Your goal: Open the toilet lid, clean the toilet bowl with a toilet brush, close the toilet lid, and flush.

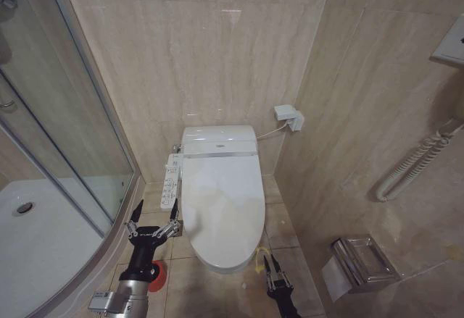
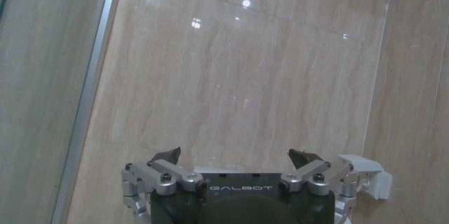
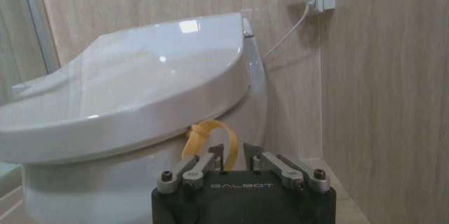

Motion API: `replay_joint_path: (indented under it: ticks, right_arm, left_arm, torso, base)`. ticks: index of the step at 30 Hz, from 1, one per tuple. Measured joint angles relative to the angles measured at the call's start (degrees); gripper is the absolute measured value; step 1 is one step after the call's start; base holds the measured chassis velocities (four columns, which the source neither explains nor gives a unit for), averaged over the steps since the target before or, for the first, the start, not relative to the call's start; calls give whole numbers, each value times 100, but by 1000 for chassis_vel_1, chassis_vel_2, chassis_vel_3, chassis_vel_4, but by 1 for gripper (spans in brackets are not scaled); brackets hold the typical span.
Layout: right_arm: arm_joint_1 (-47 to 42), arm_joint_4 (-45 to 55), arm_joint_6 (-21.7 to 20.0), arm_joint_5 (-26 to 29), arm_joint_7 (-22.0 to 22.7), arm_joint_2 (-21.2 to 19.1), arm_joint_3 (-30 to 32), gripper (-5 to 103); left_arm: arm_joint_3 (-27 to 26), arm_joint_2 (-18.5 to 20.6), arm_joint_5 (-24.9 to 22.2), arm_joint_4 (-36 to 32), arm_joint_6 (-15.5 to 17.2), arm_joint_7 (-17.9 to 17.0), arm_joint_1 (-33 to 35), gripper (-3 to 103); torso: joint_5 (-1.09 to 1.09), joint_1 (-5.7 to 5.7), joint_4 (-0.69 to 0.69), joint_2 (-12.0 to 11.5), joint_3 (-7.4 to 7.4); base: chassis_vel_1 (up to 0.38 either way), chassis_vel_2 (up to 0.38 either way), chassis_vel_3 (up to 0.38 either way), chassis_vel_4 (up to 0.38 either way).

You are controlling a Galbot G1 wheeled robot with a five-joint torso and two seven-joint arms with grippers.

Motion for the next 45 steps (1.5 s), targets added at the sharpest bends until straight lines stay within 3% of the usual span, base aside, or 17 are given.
replay_joint_path:
  ticks: [4, 5, 10, 11, 26, 37, 45]
  right_arm:
    - [-81, 100, 19, 13, -22, -16, 22, 33]
    - [-150, 190, 30, 15, -33, -23, 25, 6]
    - [-407, 539, 64, 16, -63, -59, 2, 6]
    - [-464, 617, 71, 15, -67, -67, -7, 0]
    - [-1167, 1787, 509, -192, -175, -112, 179, 0]
    - [-1105, 3135, 165, 280, -114, -314, 322, 0]
    - [-970, 3456, 10, 375, -151, -410, 353, 0]
  left_arm:
    - [25, -13, 25, -11, 0, 0, 5, 100]
    - [30, -14, 34, -20, 0, 0, 11, 100]
    - [26, -11, 35, -47, 0, -1, 27, 100]
    - [25, -11, 34, -48, -1, -2, 28, 100]
    - [47, -12, -21, -14, -13, -11, -47, 100]
    - [-32, 60, -235, 105, -5, -19, -222, 100]
    - [-234, 117, -336, -977, -167, 168, -155, 100]
  torso:
    - [0, 0, 0, 0, 0]
    - [1, 0, 0, 0, 0]
    - [1, 0, 0, 0, 0]
    - [1, 0, 0, 0, 0]
    - [2, 0, 0, 0, 0]
    - [0, 0, 0, 0, 0]
    - [1, 0, 0, 0, 0]
  base:
    - [0, 0, 0, 0]
    - [0, 0, 0, 0]
    - [0, 0, 0, 0]
    - [0, 0, 0, 0]
    - [0, 0, 0, 0]
    - [0, 0, 0, 0]
    - [0, 0, 0, 0]
